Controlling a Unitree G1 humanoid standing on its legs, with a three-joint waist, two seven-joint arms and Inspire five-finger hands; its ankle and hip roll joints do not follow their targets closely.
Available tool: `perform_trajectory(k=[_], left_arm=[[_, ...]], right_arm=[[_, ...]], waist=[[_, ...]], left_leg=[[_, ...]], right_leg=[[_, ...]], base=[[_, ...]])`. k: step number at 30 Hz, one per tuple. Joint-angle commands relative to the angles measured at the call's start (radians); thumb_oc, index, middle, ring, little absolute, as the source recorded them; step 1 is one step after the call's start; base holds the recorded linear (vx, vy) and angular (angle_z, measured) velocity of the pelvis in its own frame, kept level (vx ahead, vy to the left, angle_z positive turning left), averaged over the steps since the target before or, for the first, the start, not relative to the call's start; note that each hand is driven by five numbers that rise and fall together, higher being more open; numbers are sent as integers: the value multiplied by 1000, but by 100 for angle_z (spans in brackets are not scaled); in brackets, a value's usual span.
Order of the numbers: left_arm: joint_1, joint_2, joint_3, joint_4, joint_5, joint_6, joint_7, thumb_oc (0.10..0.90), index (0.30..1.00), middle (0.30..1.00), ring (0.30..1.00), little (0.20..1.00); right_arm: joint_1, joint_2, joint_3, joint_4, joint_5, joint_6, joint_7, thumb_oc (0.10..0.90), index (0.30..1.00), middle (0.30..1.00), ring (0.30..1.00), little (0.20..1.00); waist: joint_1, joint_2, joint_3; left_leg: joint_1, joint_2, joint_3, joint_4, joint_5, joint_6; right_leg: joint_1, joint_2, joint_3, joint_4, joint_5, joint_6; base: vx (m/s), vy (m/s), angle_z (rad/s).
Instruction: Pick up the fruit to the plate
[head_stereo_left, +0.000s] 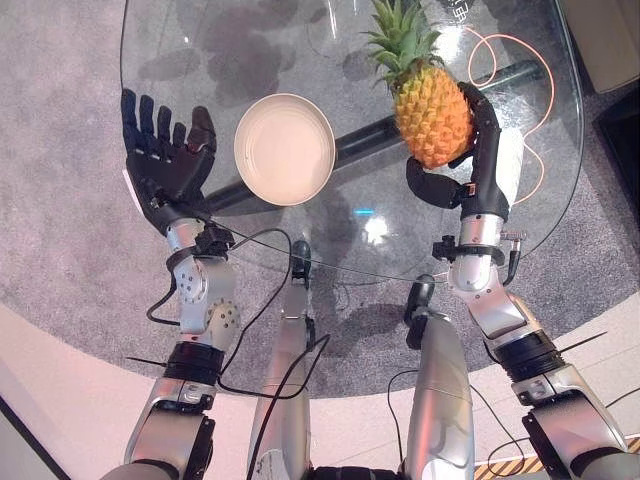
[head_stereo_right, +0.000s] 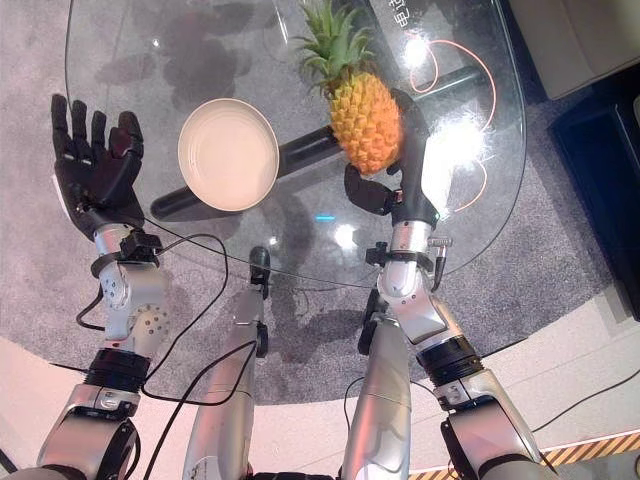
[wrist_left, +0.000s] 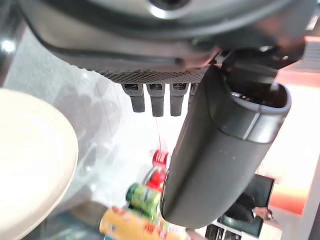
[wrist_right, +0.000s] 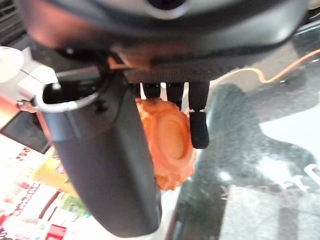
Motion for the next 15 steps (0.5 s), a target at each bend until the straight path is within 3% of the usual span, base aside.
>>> perform_trajectory(k=[1, 15], left_arm=[[-66, 18, 5, -113, 10, -10, -89, 800, 900, 900, 900, 900], [-113, -16, -70, -172, -165, 148, -187, 800, 900, 900, 900, 900]], right_arm=[[-72, 15, -78, -200, -79, -147, -7, 100, 300, 300, 300, 200], [-119, 23, -42, -269, -97, -161, 79, 100, 300, 300, 300, 200]], waist=[[-3, -10, -18], [-14, -6, -18]], left_leg=[[10, 16, 51, 183, -162, 40], [30, 17, 66, 158, -149, 41]], right_leg=[[35, 11, 45, -219, 209, 10], [54, 6, 47, -248, 225, 19]], base=[[0, 0, 0], [0, 0, 0]])
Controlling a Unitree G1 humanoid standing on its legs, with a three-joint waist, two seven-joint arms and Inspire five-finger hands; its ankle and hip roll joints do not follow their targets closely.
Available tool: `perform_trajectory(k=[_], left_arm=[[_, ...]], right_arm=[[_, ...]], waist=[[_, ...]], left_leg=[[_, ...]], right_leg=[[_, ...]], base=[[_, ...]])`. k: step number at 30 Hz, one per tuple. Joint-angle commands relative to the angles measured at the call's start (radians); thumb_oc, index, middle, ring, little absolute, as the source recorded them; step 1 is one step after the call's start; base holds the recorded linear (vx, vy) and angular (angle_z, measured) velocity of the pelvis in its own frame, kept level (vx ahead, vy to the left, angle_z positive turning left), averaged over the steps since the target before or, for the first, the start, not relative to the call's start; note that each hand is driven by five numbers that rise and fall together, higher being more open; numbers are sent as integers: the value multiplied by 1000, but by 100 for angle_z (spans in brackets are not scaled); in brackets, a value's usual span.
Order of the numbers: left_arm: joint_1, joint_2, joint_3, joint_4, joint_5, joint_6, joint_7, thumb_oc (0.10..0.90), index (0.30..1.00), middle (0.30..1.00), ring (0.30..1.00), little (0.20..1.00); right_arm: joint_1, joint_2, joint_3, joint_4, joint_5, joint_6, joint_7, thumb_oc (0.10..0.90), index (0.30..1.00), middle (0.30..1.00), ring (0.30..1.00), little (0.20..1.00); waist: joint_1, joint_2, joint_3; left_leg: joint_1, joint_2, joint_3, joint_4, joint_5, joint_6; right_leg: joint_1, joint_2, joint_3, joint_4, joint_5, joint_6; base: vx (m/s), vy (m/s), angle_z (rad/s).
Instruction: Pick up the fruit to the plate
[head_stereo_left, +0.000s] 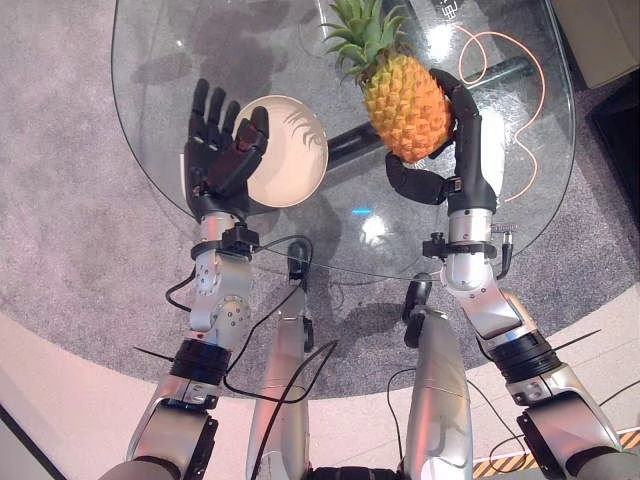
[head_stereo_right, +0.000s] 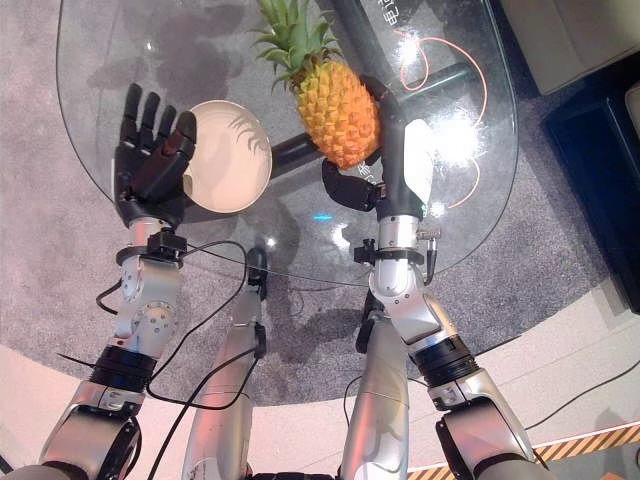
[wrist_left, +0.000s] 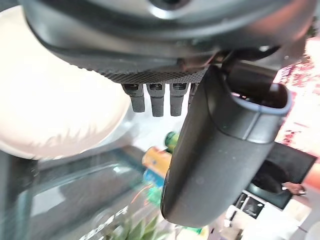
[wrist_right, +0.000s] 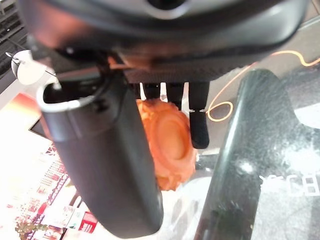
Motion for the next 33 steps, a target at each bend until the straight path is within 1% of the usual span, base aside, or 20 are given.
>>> perform_trajectory(k=[1, 6, 12, 18, 20, 28, 33], left_arm=[[-96, 12, 6, -128, -29, -29, -55, 800, 900, 900, 900, 900], [-122, 7, -15, -132, -52, 12, -51, 800, 900, 900, 900, 900], [-148, 3, -33, -135, -84, 45, -47, 800, 900, 900, 900, 900], [-171, -12, -44, -139, -112, 45, -45, 800, 900, 900, 900, 900], [-181, -18, -48, -147, -133, 54, -39, 800, 900, 900, 900, 900], [-199, -37, -63, -167, -187, 68, -60, 800, 900, 900, 900, 900], [-208, -46, -67, -182, -195, 57, -46, 800, 900, 900, 900, 900]], right_arm=[[-117, -7, -41, -230, -55, -138, -11, 100, 300, 300, 300, 200], [-139, -7, -25, -249, -49, -139, 12, 100, 300, 300, 300, 200], [-161, -5, -10, -271, -40, -137, 33, 100, 300, 300, 300, 200], [-183, 9, 9, -281, -37, -130, 51, 100, 300, 300, 300, 200], [-192, 14, 17, -283, -37, -125, 58, 100, 300, 300, 300, 200], [-204, 22, 38, -290, -32, -121, 79, 100, 300, 300, 300, 200], [-212, 27, 51, -292, -31, -115, 106, 100, 300, 300, 300, 200]], waist=[[7, -5, -19], [4, -7, -19], [2, -8, -19], [1, -8, -19], [1, -8, -19], [1, -11, -19], [0, -11, -19]], left_leg=[[28, 18, 63, 158, -149, 41], [35, 18, 67, 151, -145, 41], [41, 19, 70, 140, -140, 39], [45, 18, 72, 134, -137, 39], [45, 16, 72, 133, -136, 38], [48, 16, 73, 127, -133, 38], [45, 14, 72, 130, -134, 38]], right_leg=[[54, 6, 43, -248, 225, 19], [61, 5, 44, -258, 230, 21], [68, 3, 42, -270, 235, 23], [74, 1, 41, -278, 238, 25], [75, 2, 41, -281, 239, 24], [81, -1, 38, -290, 242, 25], [78, -1, 39, -289, 243, 26]], base=[[0, 0, 0], [0, 0, 0], [0, 0, 0], [0, 0, 0], [0, 0, 0], [0, 0, 0], [0, 0, 0]])
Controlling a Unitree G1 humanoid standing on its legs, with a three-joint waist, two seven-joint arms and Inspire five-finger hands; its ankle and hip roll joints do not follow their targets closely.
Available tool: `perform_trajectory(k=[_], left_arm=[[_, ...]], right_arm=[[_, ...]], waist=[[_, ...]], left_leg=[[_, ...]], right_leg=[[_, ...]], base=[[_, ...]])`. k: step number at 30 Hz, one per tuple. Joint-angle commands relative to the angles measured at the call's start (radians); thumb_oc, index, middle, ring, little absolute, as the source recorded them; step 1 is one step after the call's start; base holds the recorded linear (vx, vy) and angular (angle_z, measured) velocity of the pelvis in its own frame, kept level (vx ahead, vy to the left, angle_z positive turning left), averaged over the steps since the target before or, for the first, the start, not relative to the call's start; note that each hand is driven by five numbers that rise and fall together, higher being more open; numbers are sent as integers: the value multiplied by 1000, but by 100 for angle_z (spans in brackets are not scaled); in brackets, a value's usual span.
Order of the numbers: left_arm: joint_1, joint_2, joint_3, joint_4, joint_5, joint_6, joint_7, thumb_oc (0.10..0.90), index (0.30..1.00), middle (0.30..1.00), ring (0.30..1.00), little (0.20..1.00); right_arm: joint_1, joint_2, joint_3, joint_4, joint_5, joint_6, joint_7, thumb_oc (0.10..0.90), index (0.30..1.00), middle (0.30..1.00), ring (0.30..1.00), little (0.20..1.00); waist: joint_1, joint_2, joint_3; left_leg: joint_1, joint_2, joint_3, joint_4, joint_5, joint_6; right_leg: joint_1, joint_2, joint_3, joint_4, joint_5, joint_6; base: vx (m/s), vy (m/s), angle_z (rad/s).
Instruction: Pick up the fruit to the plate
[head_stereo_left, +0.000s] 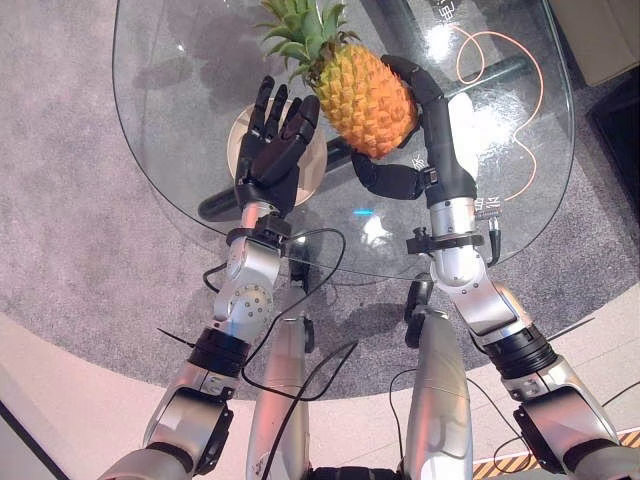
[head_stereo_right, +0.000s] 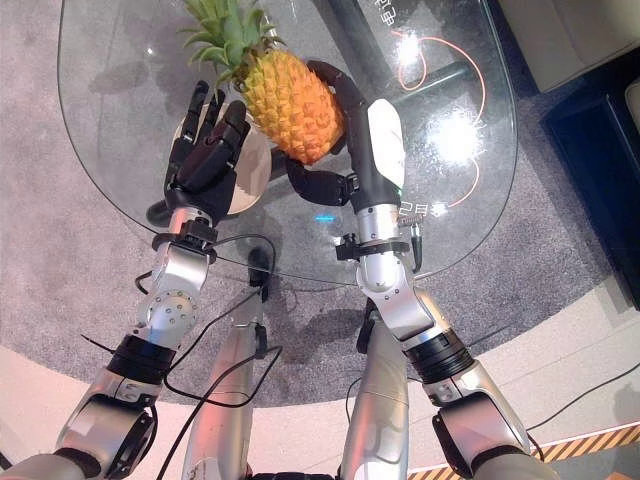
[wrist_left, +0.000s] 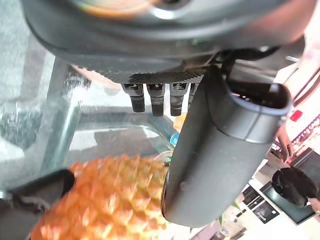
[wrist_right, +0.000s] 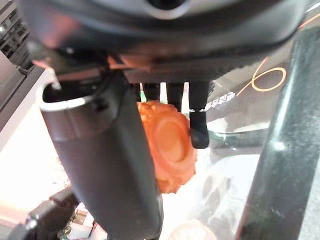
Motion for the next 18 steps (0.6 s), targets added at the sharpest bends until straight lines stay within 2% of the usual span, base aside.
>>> perform_trajectory(k=[1, 18], left_arm=[[-135, -2, 6, -114, -6, -56, -44, 800, 900, 900, 900, 900], [-113, -5, 25, -156, -8, -110, -60, 800, 900, 900, 900, 900]], right_arm=[[-161, 24, -11, -207, -31, -116, 6, 100, 300, 300, 300, 200], [-126, 13, 9, -219, -50, -107, 77, 100, 300, 300, 300, 200]], waist=[[1, -11, -19], [4, -17, -19]], left_leg=[[37, 17, 58, 128, -138, 40], [32, 17, 52, 127, -138, 39]], right_leg=[[78, 1, 23, -288, 239, 19], [80, 0, 20, -288, 236, 20]], base=[[0, 0, 0], [0, 0, 0]])
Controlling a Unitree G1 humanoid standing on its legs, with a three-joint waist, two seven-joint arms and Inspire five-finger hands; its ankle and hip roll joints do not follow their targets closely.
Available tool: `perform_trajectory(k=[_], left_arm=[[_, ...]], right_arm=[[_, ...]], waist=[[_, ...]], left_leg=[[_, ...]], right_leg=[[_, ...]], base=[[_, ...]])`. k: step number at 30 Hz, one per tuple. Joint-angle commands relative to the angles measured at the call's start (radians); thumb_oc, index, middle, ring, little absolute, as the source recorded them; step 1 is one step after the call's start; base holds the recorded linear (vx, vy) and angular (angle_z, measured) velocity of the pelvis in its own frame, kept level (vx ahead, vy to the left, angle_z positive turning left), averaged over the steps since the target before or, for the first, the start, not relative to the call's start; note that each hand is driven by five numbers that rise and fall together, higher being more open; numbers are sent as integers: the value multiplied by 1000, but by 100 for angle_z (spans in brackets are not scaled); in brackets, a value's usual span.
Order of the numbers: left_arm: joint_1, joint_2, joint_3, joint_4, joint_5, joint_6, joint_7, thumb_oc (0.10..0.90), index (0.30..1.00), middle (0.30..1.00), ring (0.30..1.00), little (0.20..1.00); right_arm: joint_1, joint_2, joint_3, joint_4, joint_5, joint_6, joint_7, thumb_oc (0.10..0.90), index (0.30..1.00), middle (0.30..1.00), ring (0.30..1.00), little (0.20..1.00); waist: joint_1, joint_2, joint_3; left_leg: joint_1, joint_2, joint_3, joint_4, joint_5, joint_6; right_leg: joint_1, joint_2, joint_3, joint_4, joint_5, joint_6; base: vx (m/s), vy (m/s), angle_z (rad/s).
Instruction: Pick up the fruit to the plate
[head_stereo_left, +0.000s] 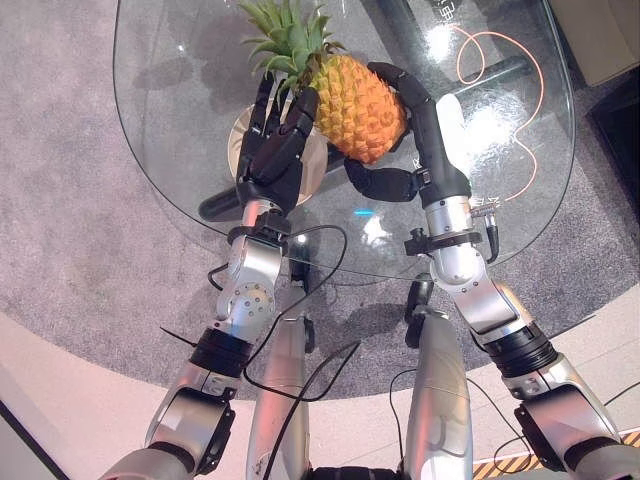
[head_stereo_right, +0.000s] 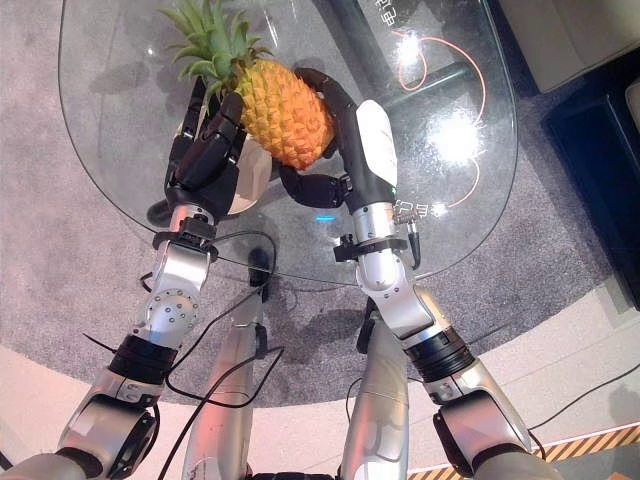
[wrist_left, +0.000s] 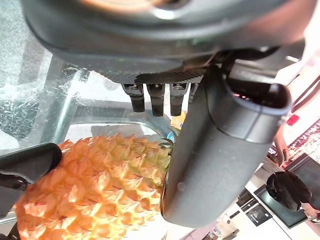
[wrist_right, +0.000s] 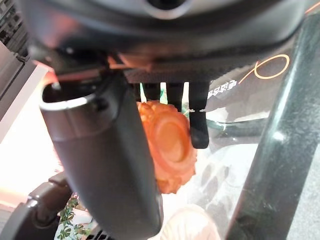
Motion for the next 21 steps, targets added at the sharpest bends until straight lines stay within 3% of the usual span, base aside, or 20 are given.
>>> perform_trajectory(k=[1, 21], left_arm=[[-113, -2, 23, -151, 27, -95, -63, 800, 900, 900, 900, 900], [-102, 10, 37, -174, -3, -115, -67, 800, 900, 900, 900, 900]], right_arm=[[-125, 13, 7, -220, -48, -108, 15, 100, 300, 300, 300, 200], [-126, -26, 36, -233, -69, -154, 116, 100, 300, 300, 300, 200]], waist=[[4, -17, -19], [7, -17, -19]], left_leg=[[31, 18, 51, 130, -138, 38], [14, 15, 41, 150, -143, 37]], right_leg=[[79, 0, 20, -286, 235, 19], [64, 3, 23, -264, 228, 17]], base=[[0, 0, 0], [0, 0, 0]])
